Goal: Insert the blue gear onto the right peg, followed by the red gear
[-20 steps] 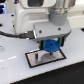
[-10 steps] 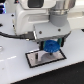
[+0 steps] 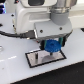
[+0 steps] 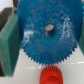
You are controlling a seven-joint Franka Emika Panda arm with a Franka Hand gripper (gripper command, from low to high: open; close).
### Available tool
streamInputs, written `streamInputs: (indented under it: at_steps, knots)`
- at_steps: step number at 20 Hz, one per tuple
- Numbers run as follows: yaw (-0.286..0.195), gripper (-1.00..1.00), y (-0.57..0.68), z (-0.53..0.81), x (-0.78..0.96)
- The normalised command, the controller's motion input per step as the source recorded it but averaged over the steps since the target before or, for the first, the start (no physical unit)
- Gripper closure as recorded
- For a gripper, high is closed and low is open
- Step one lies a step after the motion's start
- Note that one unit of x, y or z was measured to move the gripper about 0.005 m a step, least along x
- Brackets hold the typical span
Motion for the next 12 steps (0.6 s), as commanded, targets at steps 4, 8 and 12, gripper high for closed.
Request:
streamInputs:
  at_steps: [4, 8, 12]
  knots:
    - [0.0, 1.0, 0.0, -0.13, 0.24]
    - [0.0, 1.0, -0.02, 0.18, 0.16]
    - [0.0, 1.0, -0.01, 0.19, 0.14]
